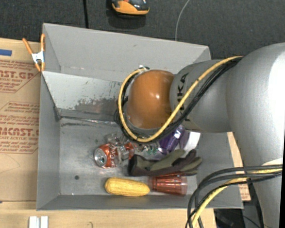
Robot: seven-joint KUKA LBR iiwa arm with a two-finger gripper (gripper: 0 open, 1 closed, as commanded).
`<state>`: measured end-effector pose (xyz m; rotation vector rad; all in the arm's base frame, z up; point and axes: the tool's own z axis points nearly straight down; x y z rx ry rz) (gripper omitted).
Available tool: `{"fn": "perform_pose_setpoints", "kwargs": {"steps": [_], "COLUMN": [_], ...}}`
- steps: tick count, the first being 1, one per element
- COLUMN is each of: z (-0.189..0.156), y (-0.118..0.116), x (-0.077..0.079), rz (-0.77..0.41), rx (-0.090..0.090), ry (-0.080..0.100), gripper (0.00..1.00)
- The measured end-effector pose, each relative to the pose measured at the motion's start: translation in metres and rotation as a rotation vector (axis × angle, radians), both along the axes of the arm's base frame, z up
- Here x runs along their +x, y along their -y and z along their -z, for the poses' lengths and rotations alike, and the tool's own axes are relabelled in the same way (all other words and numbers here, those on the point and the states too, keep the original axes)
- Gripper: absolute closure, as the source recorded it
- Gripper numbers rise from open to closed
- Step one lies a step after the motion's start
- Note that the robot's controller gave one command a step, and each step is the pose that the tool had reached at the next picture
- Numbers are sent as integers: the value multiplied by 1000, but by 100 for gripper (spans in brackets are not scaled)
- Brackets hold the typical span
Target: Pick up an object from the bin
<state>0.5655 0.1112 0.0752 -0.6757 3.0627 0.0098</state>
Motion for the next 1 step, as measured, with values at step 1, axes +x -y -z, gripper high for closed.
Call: {"fn": "perform_pose_setpoints", "kwargs": {"steps": [1], "z": [-197], "y": [5], "x": [-15], "rz": [-19], "rx": [-6], "ry": [1], "gripper": [100]}}
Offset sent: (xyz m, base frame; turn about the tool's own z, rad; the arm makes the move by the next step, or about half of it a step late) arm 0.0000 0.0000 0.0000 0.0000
